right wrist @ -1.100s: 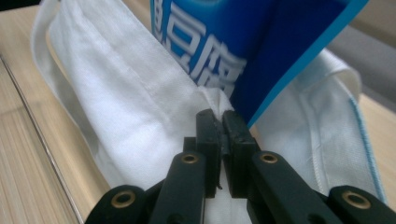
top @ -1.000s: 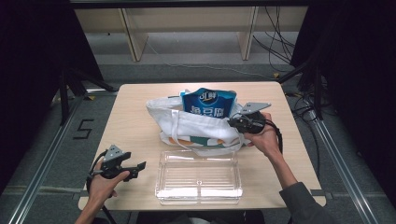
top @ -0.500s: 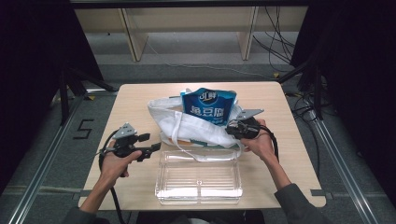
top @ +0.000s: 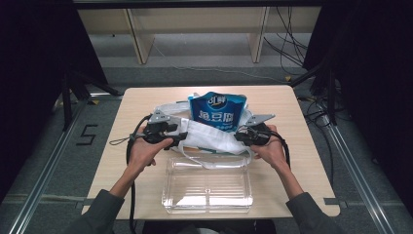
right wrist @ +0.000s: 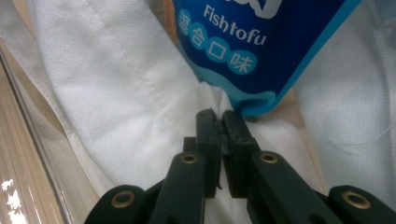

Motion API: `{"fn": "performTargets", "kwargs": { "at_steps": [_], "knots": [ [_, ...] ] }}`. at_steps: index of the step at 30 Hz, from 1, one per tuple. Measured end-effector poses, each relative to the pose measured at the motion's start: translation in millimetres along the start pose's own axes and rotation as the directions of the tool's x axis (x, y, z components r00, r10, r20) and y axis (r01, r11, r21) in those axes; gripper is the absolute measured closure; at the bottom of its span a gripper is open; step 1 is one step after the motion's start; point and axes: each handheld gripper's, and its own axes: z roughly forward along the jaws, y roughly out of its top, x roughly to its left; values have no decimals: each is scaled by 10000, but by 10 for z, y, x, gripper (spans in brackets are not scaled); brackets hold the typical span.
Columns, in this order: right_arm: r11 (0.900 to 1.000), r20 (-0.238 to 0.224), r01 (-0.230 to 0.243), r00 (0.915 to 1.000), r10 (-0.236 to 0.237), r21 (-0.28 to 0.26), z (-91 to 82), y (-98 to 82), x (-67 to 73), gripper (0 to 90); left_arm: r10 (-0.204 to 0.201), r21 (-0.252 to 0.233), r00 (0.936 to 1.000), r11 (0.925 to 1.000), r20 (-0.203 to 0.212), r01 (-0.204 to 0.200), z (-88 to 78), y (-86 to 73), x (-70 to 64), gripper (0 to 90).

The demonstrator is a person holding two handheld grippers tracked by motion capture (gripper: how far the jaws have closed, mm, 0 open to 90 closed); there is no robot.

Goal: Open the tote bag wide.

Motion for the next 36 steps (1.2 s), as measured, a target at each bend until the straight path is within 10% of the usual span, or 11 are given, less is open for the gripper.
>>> {"fn": "performTargets", "kwargs": {
  "at_steps": [12, 26, 32, 36],
  "knots": [
    [9997, -76, -138, 9999, 139, 202, 38, 22, 19, 869, 723, 524, 9972, 9960, 170, -731, 189, -93, 133, 816],
    [9952, -236, -468, 9985, 490, 860, 238, -22, -51, 871, -210, 2859, 9953, 9582, 940, -68, 744, -391, 430, 820],
    [9937, -358, -782, 9960, 813, 807, 243, -28, -69, 857, -86, 3013, 9955, 9533, 947, -204, 733, -365, 416, 773],
    [9949, -505, -935, 9942, 954, 384, 82, 41, -96, 709, 136, 2609, 9941, 9645, 1080, -415, 560, -243, 369, 526]
  ]
}}
